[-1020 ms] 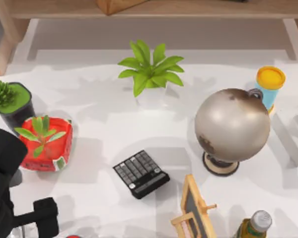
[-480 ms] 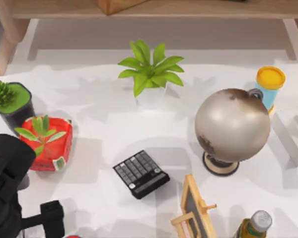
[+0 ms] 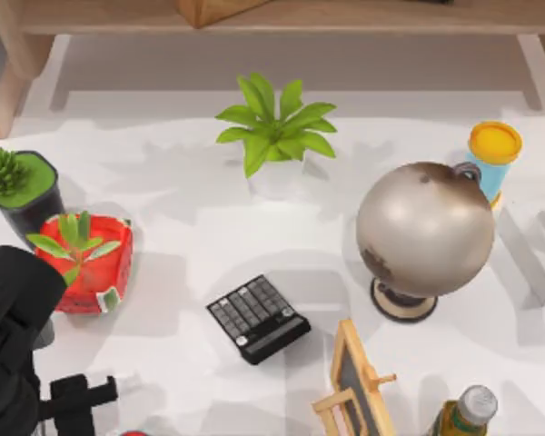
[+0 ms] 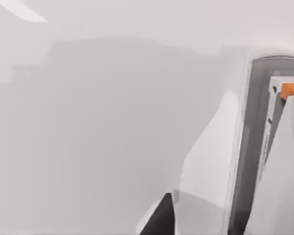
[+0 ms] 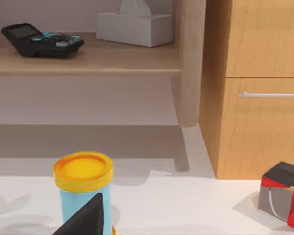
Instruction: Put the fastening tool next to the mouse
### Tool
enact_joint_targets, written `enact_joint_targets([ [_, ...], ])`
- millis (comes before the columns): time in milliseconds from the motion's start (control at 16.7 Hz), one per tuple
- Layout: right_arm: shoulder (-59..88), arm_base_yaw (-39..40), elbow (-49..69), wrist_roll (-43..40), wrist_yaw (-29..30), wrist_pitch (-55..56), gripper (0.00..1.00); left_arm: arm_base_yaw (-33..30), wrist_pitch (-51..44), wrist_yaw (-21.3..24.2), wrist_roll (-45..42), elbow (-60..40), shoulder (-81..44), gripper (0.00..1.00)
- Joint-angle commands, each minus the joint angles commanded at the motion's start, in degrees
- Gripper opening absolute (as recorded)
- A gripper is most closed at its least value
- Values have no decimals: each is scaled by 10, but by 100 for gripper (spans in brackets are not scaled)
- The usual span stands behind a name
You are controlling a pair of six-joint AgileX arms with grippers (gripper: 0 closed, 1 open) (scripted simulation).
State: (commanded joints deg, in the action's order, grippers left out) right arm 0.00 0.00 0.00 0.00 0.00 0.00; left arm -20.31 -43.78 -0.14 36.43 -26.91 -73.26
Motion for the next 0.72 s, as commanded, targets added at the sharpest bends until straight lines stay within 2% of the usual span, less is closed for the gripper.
enact_joint_targets([
  [300,0,0,0,0,0,0,100,0,0,0,0,0,0,2],
  [720,0,0,0,0,0,0,100,0,0,0,0,0,0,0],
])
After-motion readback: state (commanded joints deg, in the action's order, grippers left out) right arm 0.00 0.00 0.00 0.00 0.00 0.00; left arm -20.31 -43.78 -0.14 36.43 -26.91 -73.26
